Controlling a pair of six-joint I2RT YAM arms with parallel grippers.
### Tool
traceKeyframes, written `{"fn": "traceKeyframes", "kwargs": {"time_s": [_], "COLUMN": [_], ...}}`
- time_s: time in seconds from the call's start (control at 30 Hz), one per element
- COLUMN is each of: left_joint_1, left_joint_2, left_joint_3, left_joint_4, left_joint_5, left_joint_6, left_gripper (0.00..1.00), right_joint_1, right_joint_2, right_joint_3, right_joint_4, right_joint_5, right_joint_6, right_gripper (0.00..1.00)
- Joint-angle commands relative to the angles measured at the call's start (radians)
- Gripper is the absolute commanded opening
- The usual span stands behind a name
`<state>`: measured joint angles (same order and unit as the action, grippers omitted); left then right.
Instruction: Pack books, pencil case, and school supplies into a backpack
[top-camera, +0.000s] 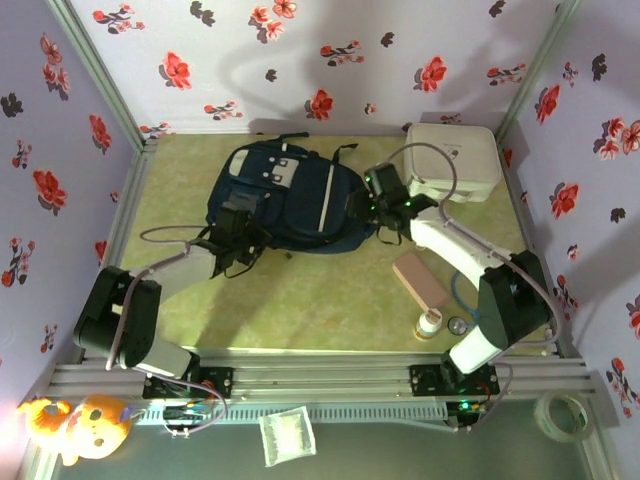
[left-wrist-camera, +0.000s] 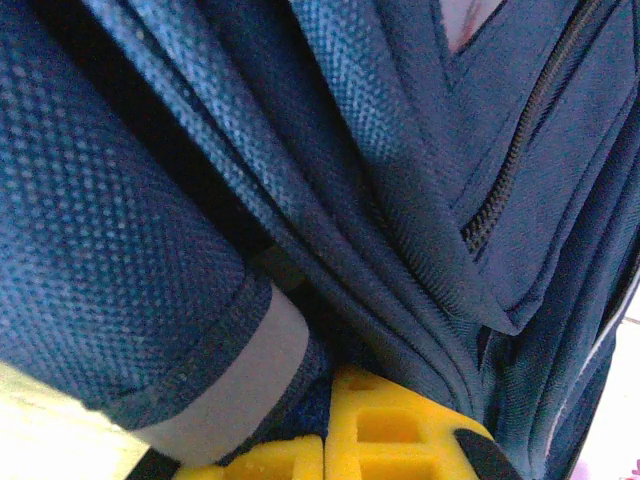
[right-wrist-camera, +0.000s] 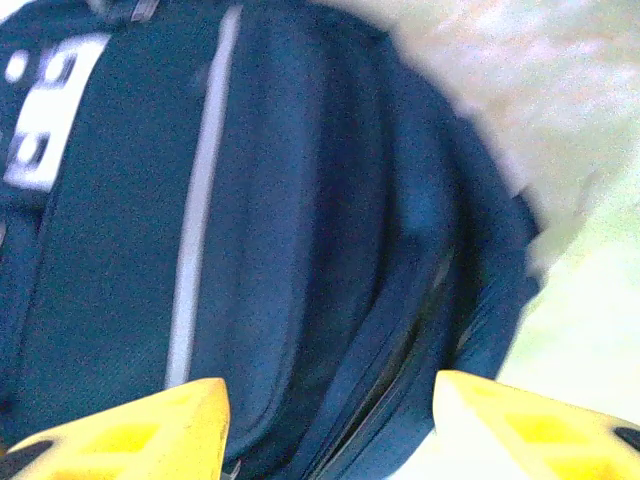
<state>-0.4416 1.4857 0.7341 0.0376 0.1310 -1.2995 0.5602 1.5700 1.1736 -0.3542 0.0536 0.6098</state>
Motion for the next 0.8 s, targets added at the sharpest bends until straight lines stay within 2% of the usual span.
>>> {"fn": "traceKeyframes", "kwargs": {"time_s": [0.0,0.13,0.3,0.5,0.77], "left_joint_1": [-0.034,-0.060,-0.076,-0.092,-0.102], "left_joint_2": [0.026,0.049,0.048,0.043,0.033], "left_joint_3": [0.065,0.085,0.094,0.090,0.089], "left_joint_4": [0.109,0.123,0.130,0.170,0.169], "left_joint_5": [0.030,0.033,0.047,0.068,0.087], "left_joint_6": [-0.017,-0.015,-0.002,-0.002,-0.005], "left_gripper": [0.00,0.00,0.00,0.00,0.00], "right_joint_1": [0.117,0.256,0.352,0.390,0.402], "right_joint_2": [-0.020,-0.026,0.038,0.121,0.260], "right_joint_3": [-0.055,-0.079,-0.048,-0.028,0.070], "right_joint_4": [-0.056,-0.001,0.012,0.116,0.172], "right_joint_5": [0.026,0.069,0.094,0.098,0.154], "right_joint_6": [0.044,0.079,0.083,0.066,0.018], "right_gripper": [0.53,0.47,0.40,0.32,0.30]}}
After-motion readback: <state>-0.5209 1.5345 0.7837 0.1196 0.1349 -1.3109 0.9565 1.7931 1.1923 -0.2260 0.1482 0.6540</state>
